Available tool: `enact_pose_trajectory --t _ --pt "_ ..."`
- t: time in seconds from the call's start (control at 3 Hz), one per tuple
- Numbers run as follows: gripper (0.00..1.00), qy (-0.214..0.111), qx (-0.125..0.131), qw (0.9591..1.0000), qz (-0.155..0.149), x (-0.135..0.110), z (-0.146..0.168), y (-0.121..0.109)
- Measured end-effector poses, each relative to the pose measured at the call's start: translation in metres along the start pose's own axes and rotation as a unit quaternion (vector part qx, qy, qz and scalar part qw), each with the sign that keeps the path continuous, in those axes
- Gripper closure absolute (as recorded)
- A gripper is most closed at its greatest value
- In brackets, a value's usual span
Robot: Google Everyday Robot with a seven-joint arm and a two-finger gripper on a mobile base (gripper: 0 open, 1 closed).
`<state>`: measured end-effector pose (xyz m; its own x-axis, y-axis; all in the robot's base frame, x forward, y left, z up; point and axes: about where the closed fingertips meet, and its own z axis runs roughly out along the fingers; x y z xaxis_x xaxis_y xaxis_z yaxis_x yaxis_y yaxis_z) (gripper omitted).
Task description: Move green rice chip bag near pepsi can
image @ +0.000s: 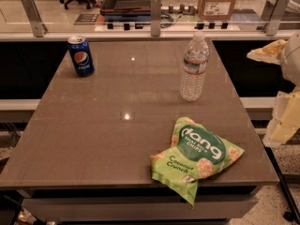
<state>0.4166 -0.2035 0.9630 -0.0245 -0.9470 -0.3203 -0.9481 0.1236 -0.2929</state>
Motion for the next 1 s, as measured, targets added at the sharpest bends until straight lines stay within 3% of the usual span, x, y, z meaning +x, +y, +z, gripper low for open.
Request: enact_pose_trajectory --t 0.33,0.67,1.0 --pt "0.00 -0.048 0.010 0.9973 -0.055 -0.014 0.009 0.018" --pt "0.00 -0.105 0.015 0.9877 -0.115 -0.032 0.034 0.030" --pt "0.00 -0.166 0.011 0.9704 -0.175 -0.057 0.064 0.041"
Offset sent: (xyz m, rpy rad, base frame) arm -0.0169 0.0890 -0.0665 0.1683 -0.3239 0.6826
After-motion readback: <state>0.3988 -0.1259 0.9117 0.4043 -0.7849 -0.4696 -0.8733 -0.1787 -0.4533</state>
